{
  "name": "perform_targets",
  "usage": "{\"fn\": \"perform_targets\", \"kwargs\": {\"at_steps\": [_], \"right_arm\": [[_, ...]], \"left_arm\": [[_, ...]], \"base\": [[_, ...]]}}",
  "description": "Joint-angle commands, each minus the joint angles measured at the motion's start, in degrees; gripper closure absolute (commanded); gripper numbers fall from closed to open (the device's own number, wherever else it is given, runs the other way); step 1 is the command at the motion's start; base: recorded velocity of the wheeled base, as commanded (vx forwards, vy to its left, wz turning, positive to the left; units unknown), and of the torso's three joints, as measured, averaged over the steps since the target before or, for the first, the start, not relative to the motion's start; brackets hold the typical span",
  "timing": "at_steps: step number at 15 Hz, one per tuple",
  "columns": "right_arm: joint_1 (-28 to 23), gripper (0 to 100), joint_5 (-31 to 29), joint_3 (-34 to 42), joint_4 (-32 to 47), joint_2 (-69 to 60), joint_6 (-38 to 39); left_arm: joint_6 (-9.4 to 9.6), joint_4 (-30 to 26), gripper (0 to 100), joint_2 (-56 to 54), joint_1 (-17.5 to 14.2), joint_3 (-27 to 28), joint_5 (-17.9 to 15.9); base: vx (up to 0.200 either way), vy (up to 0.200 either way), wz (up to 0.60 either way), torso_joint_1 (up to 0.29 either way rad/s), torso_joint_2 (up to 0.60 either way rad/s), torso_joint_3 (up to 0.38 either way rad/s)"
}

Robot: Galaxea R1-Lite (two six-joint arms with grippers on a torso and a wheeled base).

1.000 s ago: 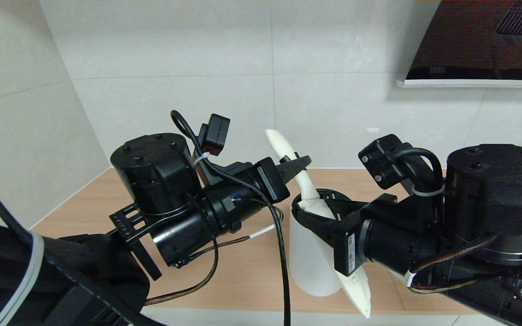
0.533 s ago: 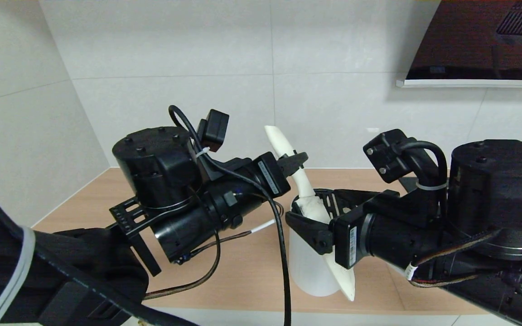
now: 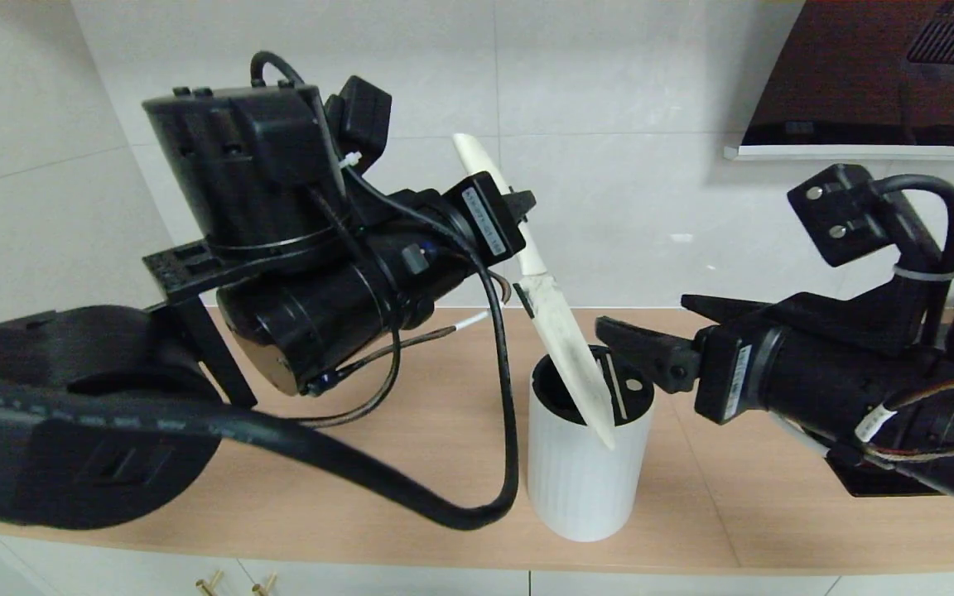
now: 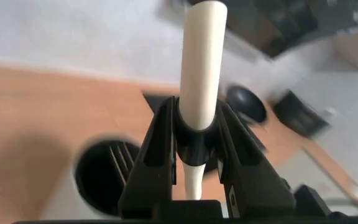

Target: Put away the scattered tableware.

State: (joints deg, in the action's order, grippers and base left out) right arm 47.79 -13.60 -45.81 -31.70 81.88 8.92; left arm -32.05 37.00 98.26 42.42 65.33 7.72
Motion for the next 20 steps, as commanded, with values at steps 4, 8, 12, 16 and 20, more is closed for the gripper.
{"fn": "perform_targets", "kwargs": {"at_steps": [4,8,12,16,20], "right_arm": [[-8.1,0,2.2,-0.5,4.1,-6.7,-0.4],[-8.9,0,2.6,-0.4,4.1,-5.4,-0.5],[-9.1,0,2.6,-0.4,4.1,-5.5,-0.5],[-9.1,0,2.6,-0.5,4.1,-5.4,-0.5],[-9.1,0,2.6,-0.4,4.1,-5.2,-0.5]], "left_arm": [[15.61,-5.9,100,7.6,-0.9,12.6,16.6],[18.51,-1.1,100,10.2,2.5,12.6,22.7],[24.31,6.6,100,12.9,5.9,12.5,30.8],[28.71,14.2,100,18.7,6.6,12.7,32.1],[28.80,14.5,100,20.5,7.2,12.8,32.2]], "base": [[0.000,0.000,0.00,0.000,0.00,0.000],[0.000,0.000,0.00,0.000,0.00,0.000],[0.000,0.000,0.00,0.000,0.00,0.000],[0.000,0.000,0.00,0.000,0.00,0.000],[0.000,0.000,0.00,0.000,0.00,0.000]]}}
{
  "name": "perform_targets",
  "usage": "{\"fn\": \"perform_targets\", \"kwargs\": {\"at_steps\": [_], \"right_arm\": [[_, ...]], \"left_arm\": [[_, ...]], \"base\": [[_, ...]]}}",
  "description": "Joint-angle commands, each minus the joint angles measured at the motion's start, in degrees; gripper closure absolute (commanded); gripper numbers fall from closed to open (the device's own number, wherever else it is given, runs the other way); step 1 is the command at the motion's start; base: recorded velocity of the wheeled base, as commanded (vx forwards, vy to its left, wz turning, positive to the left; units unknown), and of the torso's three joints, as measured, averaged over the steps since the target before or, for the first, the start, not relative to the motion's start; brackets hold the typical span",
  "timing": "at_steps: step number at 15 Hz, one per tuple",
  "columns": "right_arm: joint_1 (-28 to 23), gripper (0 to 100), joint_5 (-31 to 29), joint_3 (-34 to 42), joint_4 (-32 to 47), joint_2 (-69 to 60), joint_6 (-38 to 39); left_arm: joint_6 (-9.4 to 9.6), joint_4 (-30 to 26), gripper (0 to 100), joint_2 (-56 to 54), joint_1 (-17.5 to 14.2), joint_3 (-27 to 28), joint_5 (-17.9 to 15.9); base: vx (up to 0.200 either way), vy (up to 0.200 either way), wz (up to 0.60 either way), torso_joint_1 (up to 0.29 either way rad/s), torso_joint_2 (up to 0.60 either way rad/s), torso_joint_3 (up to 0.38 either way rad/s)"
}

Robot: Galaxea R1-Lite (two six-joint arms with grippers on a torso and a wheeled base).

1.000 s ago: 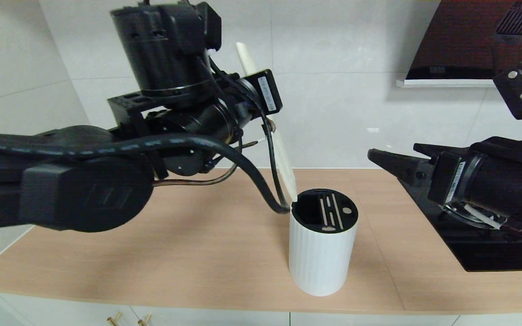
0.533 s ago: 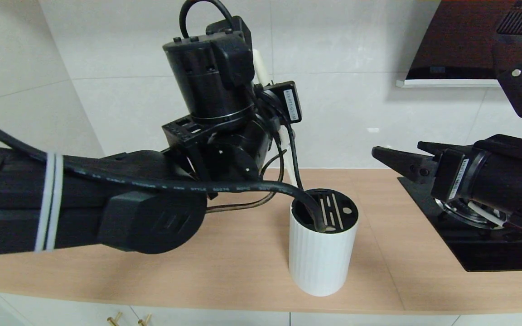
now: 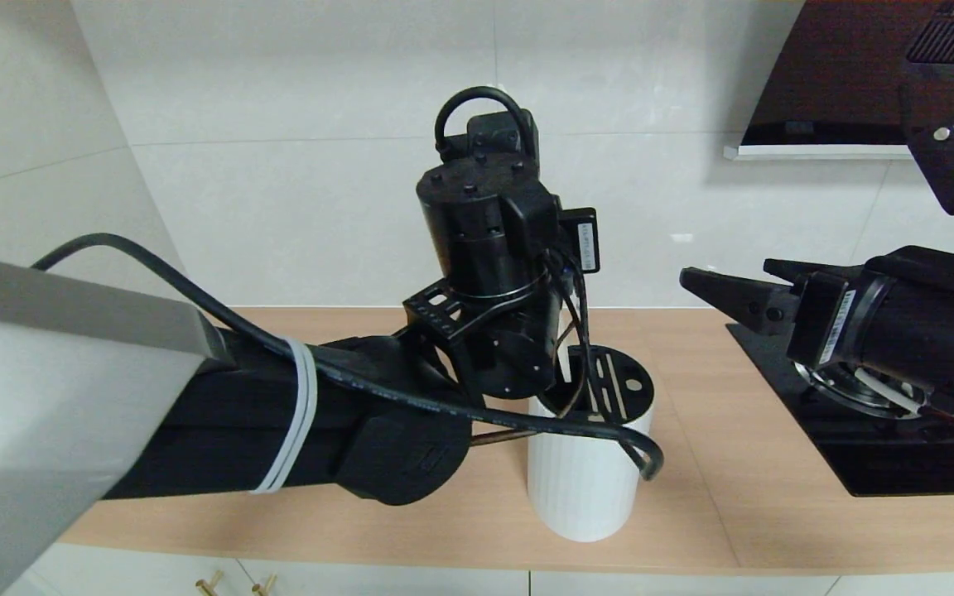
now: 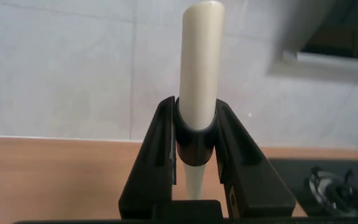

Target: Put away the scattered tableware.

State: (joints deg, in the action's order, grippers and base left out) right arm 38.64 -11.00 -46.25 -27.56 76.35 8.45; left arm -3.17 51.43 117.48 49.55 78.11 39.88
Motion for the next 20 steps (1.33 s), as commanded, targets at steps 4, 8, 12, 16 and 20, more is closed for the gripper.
{"fn": "perform_targets", "kwargs": {"at_steps": [4,8,12,16,20], "right_arm": [[0.0,0,0.0,0.0,0.0,0.6,0.0],[0.0,0,0.0,0.1,0.0,1.3,0.0],[0.0,0,0.0,0.2,0.0,1.4,0.0],[0.0,0,0.0,0.2,-0.1,2.0,0.0],[0.0,0,0.0,0.2,-0.1,2.3,0.0]], "left_arm": [[-0.26,0.1,100,2.1,1.4,-0.2,0.2],[-0.26,-0.2,100,3.2,2.7,-1.0,1.9],[-0.35,-0.2,100,4.9,3.3,-1.5,2.2],[-0.52,-0.8,100,6.5,4.1,-2.7,2.2],[-2.81,-3.1,100,8.6,4.5,-3.0,2.2]], "base": [[0.000,0.000,0.00,0.000,0.00,0.000],[0.000,0.000,0.00,0.000,0.00,0.000],[0.000,0.000,0.00,0.000,0.00,0.000],[0.000,0.000,0.00,0.000,0.00,0.000],[0.000,0.000,0.00,0.000,0.00,0.000]]}}
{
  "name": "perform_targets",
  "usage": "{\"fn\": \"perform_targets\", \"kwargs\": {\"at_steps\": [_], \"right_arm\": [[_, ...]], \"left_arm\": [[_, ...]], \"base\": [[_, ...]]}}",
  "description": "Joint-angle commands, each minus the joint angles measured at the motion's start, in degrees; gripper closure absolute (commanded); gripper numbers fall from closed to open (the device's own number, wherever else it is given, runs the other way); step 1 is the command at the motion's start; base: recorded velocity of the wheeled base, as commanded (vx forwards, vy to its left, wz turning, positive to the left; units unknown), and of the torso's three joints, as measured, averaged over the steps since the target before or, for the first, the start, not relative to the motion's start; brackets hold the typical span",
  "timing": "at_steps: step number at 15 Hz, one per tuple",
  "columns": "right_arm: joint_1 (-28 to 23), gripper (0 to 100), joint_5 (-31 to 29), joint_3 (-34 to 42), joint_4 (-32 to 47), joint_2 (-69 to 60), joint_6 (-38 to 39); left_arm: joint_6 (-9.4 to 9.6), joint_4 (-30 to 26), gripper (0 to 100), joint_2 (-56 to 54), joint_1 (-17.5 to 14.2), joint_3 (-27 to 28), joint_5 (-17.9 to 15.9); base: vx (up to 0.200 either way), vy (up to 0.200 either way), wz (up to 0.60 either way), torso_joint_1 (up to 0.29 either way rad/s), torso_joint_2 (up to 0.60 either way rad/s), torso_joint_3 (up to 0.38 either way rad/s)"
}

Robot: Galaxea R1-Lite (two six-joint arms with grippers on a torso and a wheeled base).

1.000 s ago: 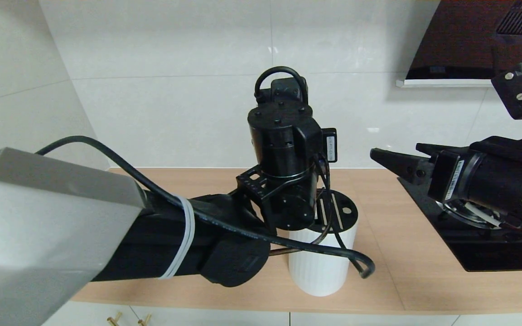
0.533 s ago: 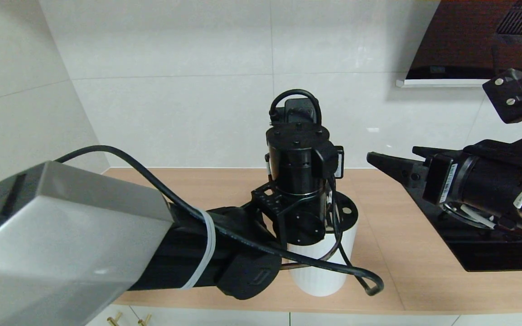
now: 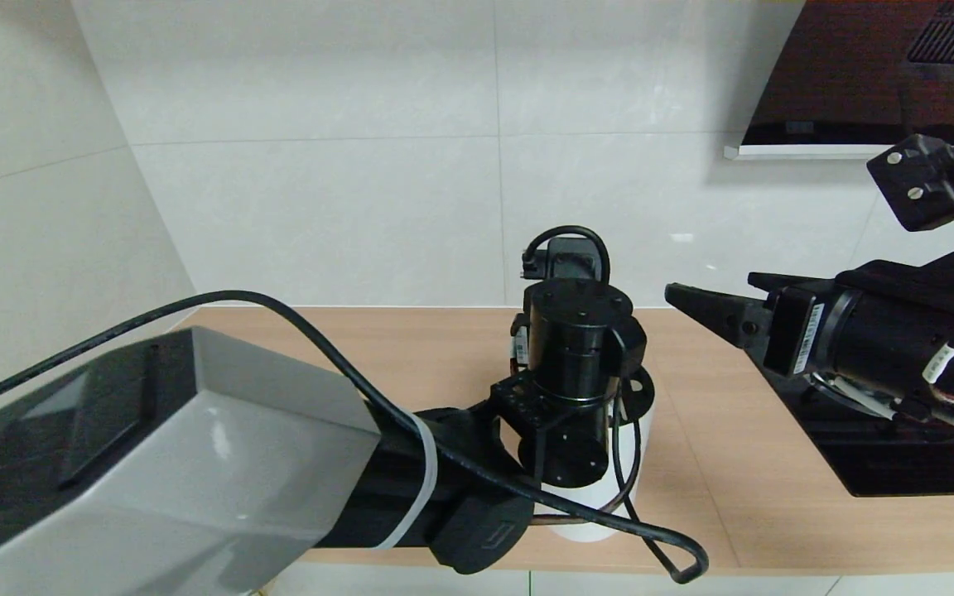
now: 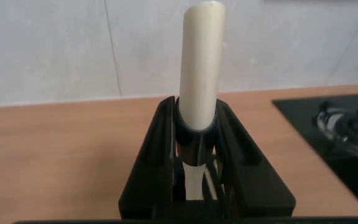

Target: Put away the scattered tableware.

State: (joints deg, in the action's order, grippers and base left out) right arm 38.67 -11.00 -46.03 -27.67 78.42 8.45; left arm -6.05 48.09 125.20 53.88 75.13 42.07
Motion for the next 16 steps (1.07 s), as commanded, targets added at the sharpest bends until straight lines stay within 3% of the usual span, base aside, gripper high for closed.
{"fn": "perform_targets", "kwargs": {"at_steps": [1,6,7,16], "right_arm": [[0.0,0,0.0,0.0,0.0,0.2,0.0],[0.0,0,0.0,0.1,0.0,0.2,0.0],[0.0,0,0.0,0.1,0.0,0.2,0.0],[0.0,0,0.0,0.1,0.0,0.3,0.0]], "left_arm": [[-0.55,-0.6,100,0.9,0.2,-0.1,0.0],[-0.63,-0.8,100,2.0,0.2,-0.2,0.0],[-0.63,-0.8,0,1.9,0.2,-0.2,0.0],[-0.98,-0.5,0,-2.2,0.3,-1.0,0.1]], "base": [[0.000,0.000,0.00,0.000,0.00,0.000],[0.000,0.000,0.00,0.000,0.00,0.000],[0.000,0.000,0.00,0.000,0.00,0.000],[0.000,0.000,0.00,0.000,0.00,0.000]]}}
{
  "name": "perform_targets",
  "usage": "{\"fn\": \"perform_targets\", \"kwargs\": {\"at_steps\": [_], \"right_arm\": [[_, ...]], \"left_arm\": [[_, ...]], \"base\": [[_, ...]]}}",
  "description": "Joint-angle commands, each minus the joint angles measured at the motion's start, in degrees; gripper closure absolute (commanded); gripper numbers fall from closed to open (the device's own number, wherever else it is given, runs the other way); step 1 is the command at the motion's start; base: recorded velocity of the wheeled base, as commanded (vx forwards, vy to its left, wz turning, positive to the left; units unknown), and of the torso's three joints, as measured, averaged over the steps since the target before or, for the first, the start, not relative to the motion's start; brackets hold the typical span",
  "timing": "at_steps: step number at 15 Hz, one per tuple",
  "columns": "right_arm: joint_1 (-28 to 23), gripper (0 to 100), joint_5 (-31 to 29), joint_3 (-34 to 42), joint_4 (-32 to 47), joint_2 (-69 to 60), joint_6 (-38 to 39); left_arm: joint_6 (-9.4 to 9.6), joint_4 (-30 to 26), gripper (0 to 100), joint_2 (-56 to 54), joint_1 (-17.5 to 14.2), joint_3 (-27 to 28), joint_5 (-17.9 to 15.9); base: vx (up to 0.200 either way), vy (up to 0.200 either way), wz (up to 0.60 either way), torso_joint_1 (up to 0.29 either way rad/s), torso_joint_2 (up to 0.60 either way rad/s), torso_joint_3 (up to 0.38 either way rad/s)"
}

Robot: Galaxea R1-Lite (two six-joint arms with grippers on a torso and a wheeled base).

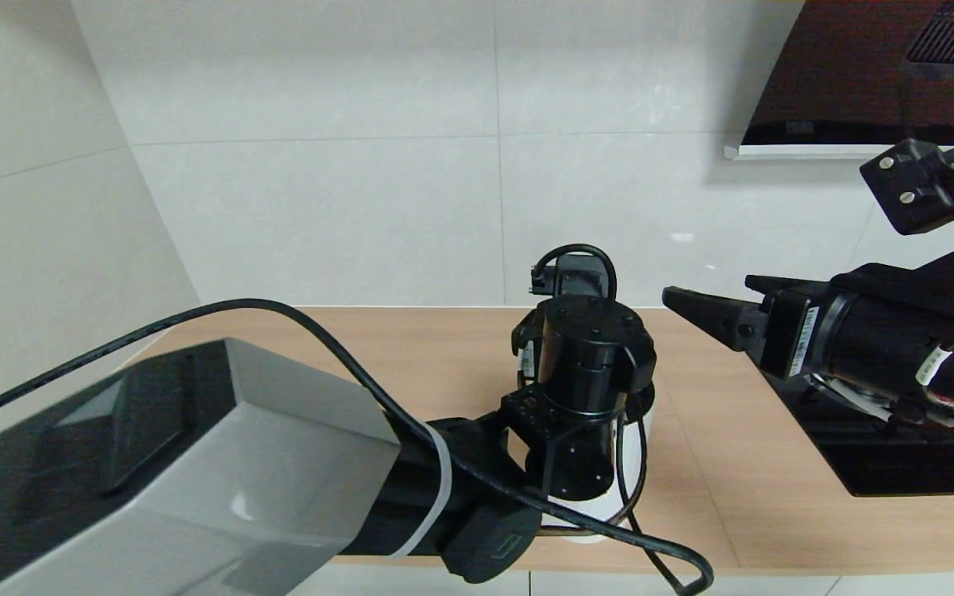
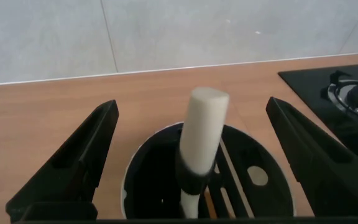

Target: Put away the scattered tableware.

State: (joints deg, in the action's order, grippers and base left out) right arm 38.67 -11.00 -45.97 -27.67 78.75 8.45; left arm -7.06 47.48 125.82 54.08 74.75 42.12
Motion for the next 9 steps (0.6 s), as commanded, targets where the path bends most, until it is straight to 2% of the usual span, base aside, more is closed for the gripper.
{"fn": "perform_targets", "kwargs": {"at_steps": [1,2,3,6,7,8,9], "right_arm": [[0.0,0,0.0,0.0,-0.1,-0.3,0.0],[0.0,0,0.0,0.0,-0.1,-0.4,0.0],[0.0,0,0.0,0.0,-0.1,-0.6,0.0],[-1.1,0,-0.3,0.2,-0.2,-1.7,0.0],[-2.0,0,-0.4,0.5,-0.2,-2.5,0.0],[-2.7,0,-0.4,0.8,-0.2,-3.2,0.0],[-4.4,0,-0.6,1.8,-0.3,-4.5,0.1]], "left_arm": [[0.03,0.1,0,-7.9,0.0,-2.5,0.1],[0.20,-0.3,0,-13.1,-0.1,-5.1,-0.6],[0.29,-1.4,0,-19.0,-1.0,-8.3,-3.4],[0.29,-7.6,0,-35.7,-5.3,-18.0,-14.7],[0.20,-8.1,0,-40.2,-7.0,-21.5,-17.3],[0.29,-8.4,0,-42.9,-7.8,-23.5,-18.1],[0.47,-9.2,0,-49.4,-8.3,-27.8,-18.1]], "base": [[0.000,0.000,0.00,0.000,0.00,0.000],[0.000,0.000,0.00,0.000,0.00,0.000],[0.000,0.000,0.00,0.000,0.00,0.000],[0.000,0.000,0.00,0.000,0.00,0.000],[0.000,0.000,0.00,0.000,0.00,0.000],[0.000,0.000,0.00,0.000,0.00,0.000],[0.000,0.000,0.00,0.000,0.00,0.000]]}}
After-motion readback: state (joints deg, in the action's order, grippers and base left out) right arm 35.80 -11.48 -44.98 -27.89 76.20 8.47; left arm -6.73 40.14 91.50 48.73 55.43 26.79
